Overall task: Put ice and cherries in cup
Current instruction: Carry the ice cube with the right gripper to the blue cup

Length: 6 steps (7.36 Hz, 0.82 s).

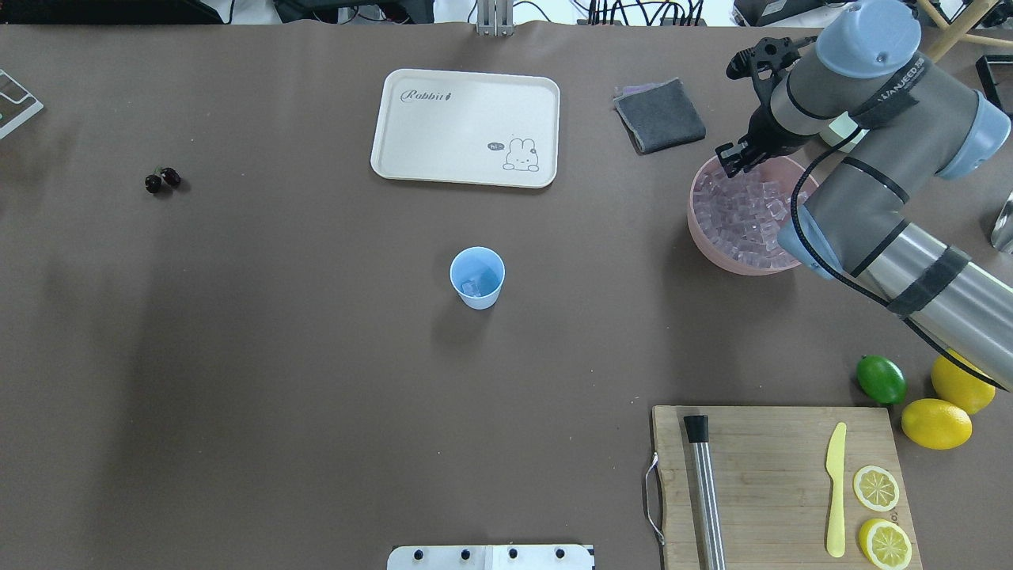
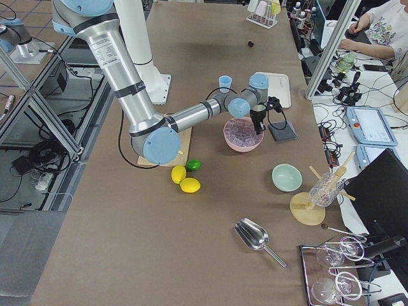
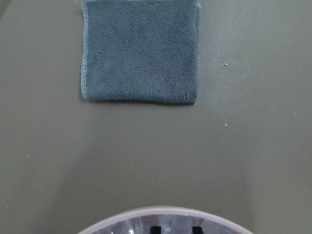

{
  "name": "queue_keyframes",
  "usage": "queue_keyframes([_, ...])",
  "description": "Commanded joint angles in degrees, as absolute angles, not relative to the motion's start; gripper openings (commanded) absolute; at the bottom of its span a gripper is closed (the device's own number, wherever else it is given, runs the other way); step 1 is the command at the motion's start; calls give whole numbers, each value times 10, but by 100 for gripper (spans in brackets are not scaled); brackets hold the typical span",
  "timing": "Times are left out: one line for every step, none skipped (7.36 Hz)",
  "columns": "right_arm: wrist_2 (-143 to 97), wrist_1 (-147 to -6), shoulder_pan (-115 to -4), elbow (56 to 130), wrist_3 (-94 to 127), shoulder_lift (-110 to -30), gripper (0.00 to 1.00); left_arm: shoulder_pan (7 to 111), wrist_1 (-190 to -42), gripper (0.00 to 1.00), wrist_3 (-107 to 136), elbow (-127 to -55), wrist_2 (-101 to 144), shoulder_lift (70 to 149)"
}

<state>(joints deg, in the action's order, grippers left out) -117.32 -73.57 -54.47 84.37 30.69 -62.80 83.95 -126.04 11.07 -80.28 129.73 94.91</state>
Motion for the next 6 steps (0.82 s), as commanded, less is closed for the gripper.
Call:
queue_keyframes([-1189,-764,-564,905,304,-641,0,839,-1260,98,111,-804,1297,949])
queue_keyframes([-1190,-821,-556,932,312,-615,0,840,-1260,98,112,-804,1297,949])
queue_keyframes([-1190,-897,-546,941,331,-550,0,840,-1260,98,112,-808,1297,949])
queue_keyframes([-1184,-934,-510,935,390,-488,0,839,-1261,98,112,-809,1297,947])
queue_keyframes([-1164,-934,-475,933,444,-455,0,839,-1260,98,112,-809,1297,947])
queue_keyframes([-1124,-933,-433,927,484,-427,0,839,-1260,98,111,-808,1297,947])
